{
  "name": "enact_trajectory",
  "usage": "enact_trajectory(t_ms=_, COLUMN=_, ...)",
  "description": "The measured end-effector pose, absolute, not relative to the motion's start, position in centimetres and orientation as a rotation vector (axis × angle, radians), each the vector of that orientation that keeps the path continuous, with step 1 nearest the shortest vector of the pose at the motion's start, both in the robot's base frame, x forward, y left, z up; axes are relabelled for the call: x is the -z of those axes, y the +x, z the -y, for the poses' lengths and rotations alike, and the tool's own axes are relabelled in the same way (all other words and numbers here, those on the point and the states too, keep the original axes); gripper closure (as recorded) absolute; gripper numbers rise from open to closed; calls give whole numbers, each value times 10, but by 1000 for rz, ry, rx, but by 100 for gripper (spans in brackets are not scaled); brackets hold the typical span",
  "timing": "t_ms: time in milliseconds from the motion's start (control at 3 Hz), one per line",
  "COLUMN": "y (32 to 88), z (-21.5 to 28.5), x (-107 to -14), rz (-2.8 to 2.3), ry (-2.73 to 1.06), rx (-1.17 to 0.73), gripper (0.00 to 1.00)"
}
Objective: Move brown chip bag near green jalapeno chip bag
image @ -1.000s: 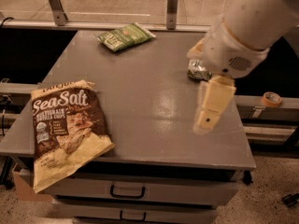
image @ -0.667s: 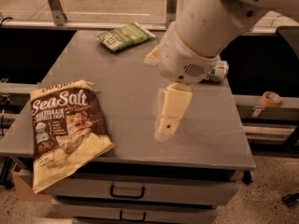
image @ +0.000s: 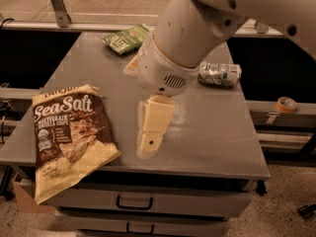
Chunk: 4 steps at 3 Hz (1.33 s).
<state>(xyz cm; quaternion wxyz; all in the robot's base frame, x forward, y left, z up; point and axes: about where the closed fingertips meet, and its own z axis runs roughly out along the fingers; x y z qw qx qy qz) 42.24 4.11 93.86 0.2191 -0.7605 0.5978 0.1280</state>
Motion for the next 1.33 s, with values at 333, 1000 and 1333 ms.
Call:
enact_trajectory(t_ms=333, y=433, z=-66, x=-930, rz=-1619, ry=-2064, rx=-400, gripper=0)
enact_trajectory(t_ms=1000, y=491, z=-176, x=-913, rz=-1459, ry=-2007, rx=-561, gripper=0)
enact_trajectory(t_ms=1333, y=510, z=-221, x=-893, rz=-1455, ry=-2005, rx=-634, gripper=0)
